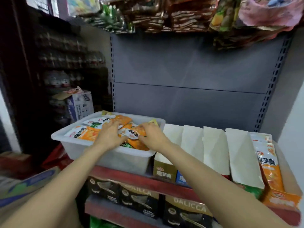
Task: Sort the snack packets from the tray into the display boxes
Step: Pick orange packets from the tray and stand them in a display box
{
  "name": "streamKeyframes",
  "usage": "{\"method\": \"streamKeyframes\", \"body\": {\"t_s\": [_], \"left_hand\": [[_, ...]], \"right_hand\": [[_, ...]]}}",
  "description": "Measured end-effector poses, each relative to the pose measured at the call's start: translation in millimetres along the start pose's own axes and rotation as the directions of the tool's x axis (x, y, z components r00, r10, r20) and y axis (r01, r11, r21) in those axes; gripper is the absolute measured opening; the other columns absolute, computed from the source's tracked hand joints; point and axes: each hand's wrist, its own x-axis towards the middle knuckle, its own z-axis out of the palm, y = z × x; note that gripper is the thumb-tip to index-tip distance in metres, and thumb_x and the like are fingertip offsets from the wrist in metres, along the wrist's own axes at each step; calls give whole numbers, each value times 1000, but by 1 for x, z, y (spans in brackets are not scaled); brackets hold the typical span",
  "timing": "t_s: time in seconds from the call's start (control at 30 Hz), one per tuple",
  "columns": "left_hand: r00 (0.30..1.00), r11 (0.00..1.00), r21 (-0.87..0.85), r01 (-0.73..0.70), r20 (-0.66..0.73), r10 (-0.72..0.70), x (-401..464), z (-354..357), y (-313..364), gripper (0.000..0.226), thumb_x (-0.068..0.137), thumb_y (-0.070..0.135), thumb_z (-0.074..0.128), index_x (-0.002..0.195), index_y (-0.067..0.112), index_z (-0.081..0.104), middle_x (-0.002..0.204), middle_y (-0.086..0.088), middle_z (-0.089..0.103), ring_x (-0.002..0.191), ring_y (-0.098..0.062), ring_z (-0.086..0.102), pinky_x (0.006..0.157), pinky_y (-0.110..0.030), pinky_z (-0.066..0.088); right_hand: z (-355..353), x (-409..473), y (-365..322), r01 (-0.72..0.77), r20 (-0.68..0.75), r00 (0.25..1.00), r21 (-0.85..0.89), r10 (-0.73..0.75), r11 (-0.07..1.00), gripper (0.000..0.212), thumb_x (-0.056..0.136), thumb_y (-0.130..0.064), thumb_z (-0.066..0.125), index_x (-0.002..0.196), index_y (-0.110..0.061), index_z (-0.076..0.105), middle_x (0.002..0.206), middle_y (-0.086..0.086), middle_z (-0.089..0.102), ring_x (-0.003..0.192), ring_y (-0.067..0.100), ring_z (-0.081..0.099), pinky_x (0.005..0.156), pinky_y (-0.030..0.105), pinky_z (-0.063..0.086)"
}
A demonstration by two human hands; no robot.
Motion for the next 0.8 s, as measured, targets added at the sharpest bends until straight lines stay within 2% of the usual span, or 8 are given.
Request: {"method": "streamKeyframes", "body": {"t_s": [0.1,0.17,0.27,0.37,0.43,0.6,0.7,0.8], "left_hand": [[994,991,119,55,89,-66,4,-6,-15,78,79,43,67,144,17,33,151,-7,30,137,-27,27,109,-36,29],[992,984,167,64,96,-81,5,-6,-16,75,79,45,65,142,18,35,147,-6,35,135,-26,32,106,-37,33],[992,979,183,84,74,-99,6,-2,-17,70,79,40,63,142,22,38,147,-4,39,134,-26,34,105,-37,34],[993,985,150,88,68,-99,6,-1,-19,68,78,35,62,141,23,39,146,-4,40,133,-25,35,103,-36,34],[994,985,147,86,53,-95,6,0,-20,67,78,35,62,140,24,41,144,-4,42,131,-25,37,102,-35,35],[998,990,129,49,42,-55,6,1,-19,77,72,58,66,139,28,41,144,1,42,133,-23,35,106,-39,32],[1000,998,65,-26,4,26,3,0,-20,84,66,69,65,137,31,42,144,4,43,133,-22,36,106,-40,32],[997,998,17,-66,-29,66,-2,-3,-18,78,66,70,65,132,32,46,136,7,52,125,-20,45,95,-37,38]], "right_hand": [[15,23,-17,-53,145,987,-120,70,991,48,94,-34,50,129,-2,43,126,21,54,117,36,49,94,36,39],[18,31,-24,-48,208,975,-121,73,991,39,95,-33,50,122,-6,47,123,18,57,111,33,51,81,31,36],[24,38,-27,-39,236,968,-198,86,979,24,94,-32,52,79,-13,52,89,11,58,87,26,50,63,29,29],[29,41,-26,-22,187,980,-243,69,970,32,98,-29,44,86,-7,64,87,10,60,88,29,55,64,29,32],[28,41,-23,-36,153,985,-249,76,968,38,99,-27,38,70,-9,54,71,9,54,76,32,53,64,32,35],[11,32,-24,-104,-76,992,-33,101,994,40,91,-12,41,53,-14,31,63,13,48,67,31,47,59,36,32],[3,28,-30,-127,-211,962,208,171,970,33,85,-13,45,55,-2,40,56,13,42,60,32,46,55,36,38],[0,28,-37,-100,-212,959,370,189,924,29,80,-18,48,64,6,48,61,13,43,66,39,56,65,50,53]]}}
